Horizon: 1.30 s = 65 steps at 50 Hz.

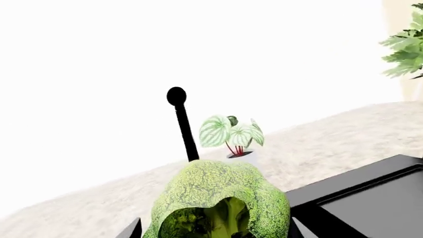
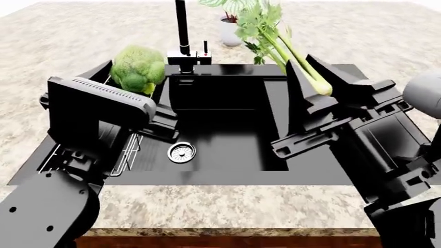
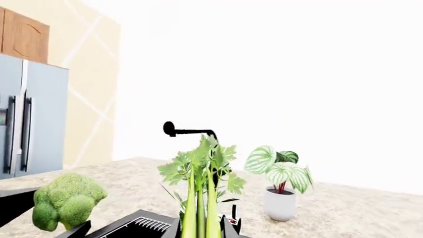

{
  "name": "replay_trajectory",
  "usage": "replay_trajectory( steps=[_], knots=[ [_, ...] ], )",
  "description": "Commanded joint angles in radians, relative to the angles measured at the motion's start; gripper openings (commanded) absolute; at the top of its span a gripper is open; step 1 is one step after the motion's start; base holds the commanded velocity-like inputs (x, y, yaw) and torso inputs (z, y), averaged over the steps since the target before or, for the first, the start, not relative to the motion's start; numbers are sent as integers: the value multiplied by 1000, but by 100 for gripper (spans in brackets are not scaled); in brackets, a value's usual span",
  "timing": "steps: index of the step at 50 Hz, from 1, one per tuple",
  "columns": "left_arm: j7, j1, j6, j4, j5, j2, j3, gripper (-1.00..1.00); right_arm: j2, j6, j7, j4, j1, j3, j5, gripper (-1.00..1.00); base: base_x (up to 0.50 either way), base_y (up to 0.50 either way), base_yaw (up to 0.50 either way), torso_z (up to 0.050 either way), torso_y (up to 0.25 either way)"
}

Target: Pick the vegetables from the sink and place them on the cutting board.

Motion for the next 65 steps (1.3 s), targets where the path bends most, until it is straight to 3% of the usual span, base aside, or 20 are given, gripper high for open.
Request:
replay_trajectory(
  steps=[1, 6, 13, 48, 65],
  knots=[
    [-64, 86, 221, -132, 78, 68, -6, -100, -126, -42, 21, 140, -131, -46, -276, -100, -500, 62, 0, 0, 0],
    [-65, 86, 270, -197, 91, 85, -4, -100, -181, 25, 65, 220, -111, -69, -329, -100, -500, 70, 0, 0, 0],
    [-76, 88, 276, -224, 84, 93, -22, -100, -177, 23, 111, 236, -130, -67, -372, -100, -25, 20, 0, 0, 0],
    [-82, 96, 277, -238, 56, 92, -25, -100, -169, -97, 118, 240, -190, -27, -430, -100, -59, -500, 0, 0, 0],
    [-86, 96, 276, -233, 43, 89, -28, -100, -172, -83, 114, 230, -186, -34, -453, -100, 163, -500, 0, 0, 1]
  ],
)
